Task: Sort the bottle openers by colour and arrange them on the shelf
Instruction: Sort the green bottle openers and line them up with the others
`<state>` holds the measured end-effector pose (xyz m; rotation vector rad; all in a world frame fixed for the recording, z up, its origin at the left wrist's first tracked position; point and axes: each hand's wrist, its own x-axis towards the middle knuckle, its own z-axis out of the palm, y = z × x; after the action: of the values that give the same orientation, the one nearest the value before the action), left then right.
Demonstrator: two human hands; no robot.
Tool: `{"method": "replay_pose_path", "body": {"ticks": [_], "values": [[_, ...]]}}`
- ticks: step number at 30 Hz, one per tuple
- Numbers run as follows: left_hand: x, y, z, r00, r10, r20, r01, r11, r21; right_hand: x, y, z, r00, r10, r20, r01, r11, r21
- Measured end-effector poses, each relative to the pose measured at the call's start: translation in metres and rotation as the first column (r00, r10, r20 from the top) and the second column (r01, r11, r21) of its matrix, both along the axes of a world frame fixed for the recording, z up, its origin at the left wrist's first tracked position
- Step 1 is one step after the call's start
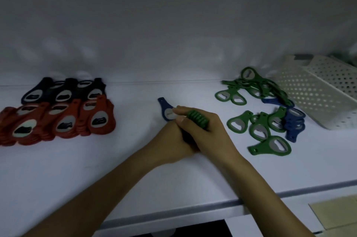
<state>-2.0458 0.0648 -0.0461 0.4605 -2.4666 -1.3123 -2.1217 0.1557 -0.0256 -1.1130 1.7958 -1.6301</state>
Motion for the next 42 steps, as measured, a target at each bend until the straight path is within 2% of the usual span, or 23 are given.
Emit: {"method": "replay_pose_path", "body": {"ticks": [3,4,6,8,10,14,16,18,20,23,26,29,32,36,39,42], "values": [[0.005,0.001,0.012,0.999,0.014,0.03,-0.012,0.999,-0.048,0.009,-0.003,0.005,0.998,-0.06,0.033,0.062,0.995,-0.08],[0.009,0.003,0.016,1.0,0.005,-0.006,-0.005,1.0,-0.028,0.013,-0.004,0.008,0.992,-0.086,0.095,0.098,0.988,-0.122],[0.026,0.007,0.018,0.994,0.055,-0.095,-0.056,0.998,-0.007,0.022,-0.008,0.013,0.945,-0.096,0.312,0.164,0.966,-0.199],[0.051,0.012,0.017,0.972,0.166,-0.168,-0.193,0.967,-0.166,0.037,-0.015,0.019,0.83,0.013,0.557,0.149,0.958,-0.244],[0.077,0.013,0.017,0.937,0.254,-0.239,-0.319,0.902,-0.292,0.057,-0.026,0.023,0.715,0.1,0.692,0.107,0.962,-0.251],[0.125,0.004,0.031,0.844,0.422,-0.329,-0.534,0.707,-0.464,0.11,-0.055,0.029,0.484,0.207,0.85,-0.034,0.975,-0.218],[0.153,-0.004,0.035,0.797,0.492,-0.349,-0.603,0.633,-0.484,0.135,-0.072,0.032,0.445,0.259,0.857,-0.168,0.964,-0.204],[0.185,-0.013,0.036,0.731,0.567,-0.38,-0.683,0.618,-0.391,0.156,-0.092,0.034,0.495,0.339,0.8,-0.363,0.917,-0.164],[0.217,-0.027,0.037,0.657,0.654,-0.375,-0.749,0.623,-0.225,0.173,-0.111,0.034,0.578,0.435,0.69,-0.539,0.839,-0.077],[0.256,-0.045,0.032,0.6,0.756,-0.262,-0.786,0.618,-0.02,0.194,-0.133,0.025,0.626,0.487,0.609,-0.653,0.755,0.068],[0.276,-0.048,0.02,0.548,0.824,-0.144,-0.836,0.536,-0.116,0.219,-0.15,0.021,0.599,0.456,0.658,-0.675,0.73,0.109],[0.282,-0.043,0.01,0.471,0.864,-0.179,-0.867,0.417,-0.272,0.242,-0.165,0.022,0.578,0.431,0.693,-0.678,0.726,0.115],[0.29,-0.045,0.006,0.464,0.865,-0.192,-0.845,0.366,-0.391,0.251,-0.177,0.022,0.596,0.396,0.699,-0.664,0.732,0.152],[0.301,-0.064,0.005,0.507,0.854,-0.119,-0.78,0.396,-0.484,0.25,-0.186,0.014,0.565,0.375,0.735,-0.668,0.731,0.14],[0.305,-0.074,0.001,0.54,0.838,-0.074,-0.746,0.437,-0.503,0.246,-0.191,0.011,0.574,0.412,0.708,-0.721,0.663,0.199],[0.307,-0.078,-0.005,0.572,0.82,-0.041,-0.701,0.462,-0.543,0.238,-0.197,0.016,0.623,0.499,0.602,-0.757,0.578,0.304]]}}
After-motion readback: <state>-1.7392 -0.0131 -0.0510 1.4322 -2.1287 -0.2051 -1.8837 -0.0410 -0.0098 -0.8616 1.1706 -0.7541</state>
